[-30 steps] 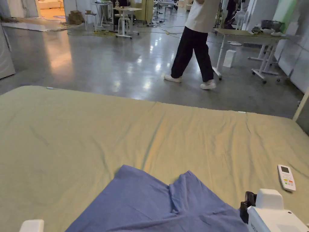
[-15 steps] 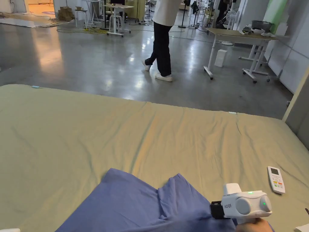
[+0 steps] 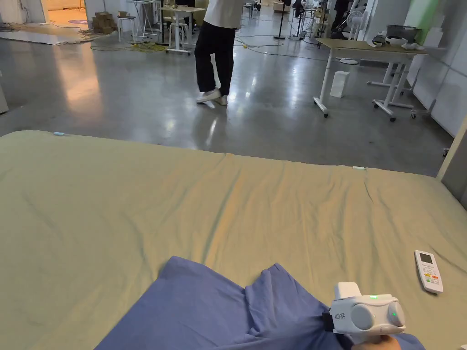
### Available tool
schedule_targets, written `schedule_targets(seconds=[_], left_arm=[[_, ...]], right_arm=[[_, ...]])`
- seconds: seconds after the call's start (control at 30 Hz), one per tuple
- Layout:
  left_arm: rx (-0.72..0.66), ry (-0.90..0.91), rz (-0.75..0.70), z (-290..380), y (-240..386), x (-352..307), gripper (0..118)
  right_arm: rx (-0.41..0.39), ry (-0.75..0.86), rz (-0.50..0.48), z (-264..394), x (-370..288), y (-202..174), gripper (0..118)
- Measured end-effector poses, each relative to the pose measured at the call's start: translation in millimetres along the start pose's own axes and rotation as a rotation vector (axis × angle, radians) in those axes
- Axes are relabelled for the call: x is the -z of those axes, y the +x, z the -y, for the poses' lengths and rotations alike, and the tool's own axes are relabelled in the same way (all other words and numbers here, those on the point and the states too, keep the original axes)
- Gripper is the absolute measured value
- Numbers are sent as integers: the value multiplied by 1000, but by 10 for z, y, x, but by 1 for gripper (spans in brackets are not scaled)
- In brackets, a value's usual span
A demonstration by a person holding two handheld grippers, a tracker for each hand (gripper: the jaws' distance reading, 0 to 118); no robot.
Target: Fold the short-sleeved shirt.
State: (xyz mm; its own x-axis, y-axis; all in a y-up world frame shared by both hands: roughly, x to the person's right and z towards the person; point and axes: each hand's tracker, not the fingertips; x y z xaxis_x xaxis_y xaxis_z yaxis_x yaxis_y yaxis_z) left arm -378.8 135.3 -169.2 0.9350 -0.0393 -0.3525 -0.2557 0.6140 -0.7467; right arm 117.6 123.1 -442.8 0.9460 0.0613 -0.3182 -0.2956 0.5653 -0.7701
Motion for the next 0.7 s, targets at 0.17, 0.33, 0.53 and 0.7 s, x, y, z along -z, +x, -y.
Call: schedule_targets(seconds=[0.17, 0.33, 0.53, 0.7], left_arm=[[-29, 85, 24, -151, -27, -148, 5], [-29, 206, 62, -536, 20, -406, 5], [-27, 375, 113, -1392, 148, -790, 5], [-3, 521, 119, -2243, 322, -1249, 5]], right_arm=[[18, 174, -24, -119, -509, 5, 1], [-3, 353, 12, -325, -1061, 47, 1], [-3, 569, 84, -687, -2066, 127, 1], [27, 715, 189, -982, -2776, 363, 1]])
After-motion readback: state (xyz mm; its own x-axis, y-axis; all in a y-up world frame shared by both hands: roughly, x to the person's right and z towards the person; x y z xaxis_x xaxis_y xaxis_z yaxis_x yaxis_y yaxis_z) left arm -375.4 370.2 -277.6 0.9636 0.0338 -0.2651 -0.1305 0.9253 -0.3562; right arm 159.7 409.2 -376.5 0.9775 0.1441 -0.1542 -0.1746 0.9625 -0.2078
